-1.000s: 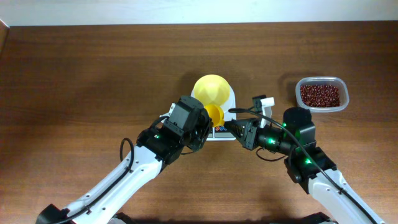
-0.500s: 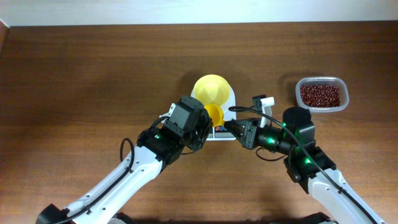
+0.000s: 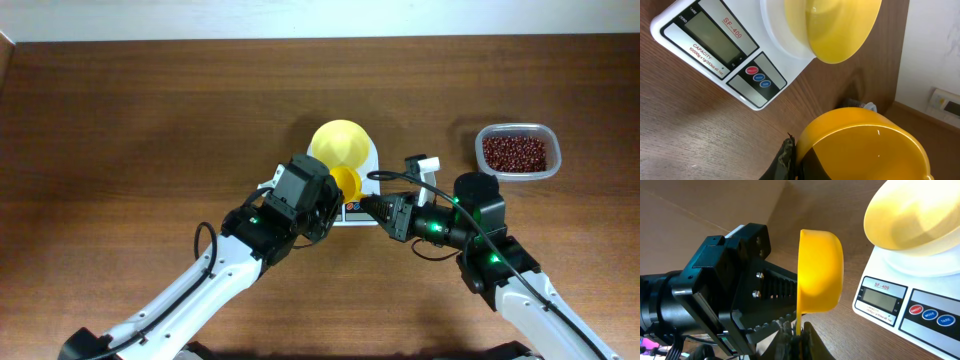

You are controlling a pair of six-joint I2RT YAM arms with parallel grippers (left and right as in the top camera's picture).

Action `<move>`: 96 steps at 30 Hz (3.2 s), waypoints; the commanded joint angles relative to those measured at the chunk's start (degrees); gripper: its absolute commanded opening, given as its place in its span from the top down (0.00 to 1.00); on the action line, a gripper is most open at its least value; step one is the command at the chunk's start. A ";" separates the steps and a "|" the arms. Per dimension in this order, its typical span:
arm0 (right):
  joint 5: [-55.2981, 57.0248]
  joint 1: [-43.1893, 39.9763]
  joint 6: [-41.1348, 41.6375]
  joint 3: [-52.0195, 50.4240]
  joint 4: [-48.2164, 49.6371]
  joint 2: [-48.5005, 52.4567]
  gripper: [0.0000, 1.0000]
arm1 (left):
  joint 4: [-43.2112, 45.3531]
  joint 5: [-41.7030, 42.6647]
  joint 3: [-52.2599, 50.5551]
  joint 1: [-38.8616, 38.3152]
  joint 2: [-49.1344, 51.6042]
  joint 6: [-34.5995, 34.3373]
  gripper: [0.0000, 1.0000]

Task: Scoop item into bowl and weigh 50g on scale
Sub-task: 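Grasp the scoop handle with the right gripper beside the left gripper, then open the left gripper and pull it back from the scoop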

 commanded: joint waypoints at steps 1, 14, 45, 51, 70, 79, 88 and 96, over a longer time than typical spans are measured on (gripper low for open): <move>-0.76 0.83 0.24 0.98 0.35 0.07 0.90 | -0.13 0.61 0.79 -0.61 0.09 1.18 1.00; 1.18 0.76 0.26 0.98 0.44 0.07 0.89 | -1.44 0.61 0.79 -0.61 0.09 1.18 1.00; 2.05 0.79 0.87 0.98 -0.22 0.07 0.94 | -2.12 0.63 0.79 -0.61 0.09 1.16 1.00; 2.23 0.79 0.90 0.98 -0.20 0.07 0.96 | -2.54 0.61 0.79 -0.61 0.09 1.16 1.00; 2.67 0.72 0.87 0.98 0.59 0.04 0.96 | -2.95 0.57 0.79 -0.59 0.09 1.14 0.01; 2.67 0.72 0.87 0.98 0.44 0.04 0.96 | -2.93 0.57 0.79 -0.61 0.09 1.11 0.01; 2.67 0.72 0.87 0.98 0.42 0.04 0.96 | -1.14 1.38 0.81 -0.55 0.07 1.20 0.01; 2.86 0.72 0.87 0.98 0.39 0.04 0.96 | 8.04 -0.17 1.03 0.20 -1.66 23.10 0.01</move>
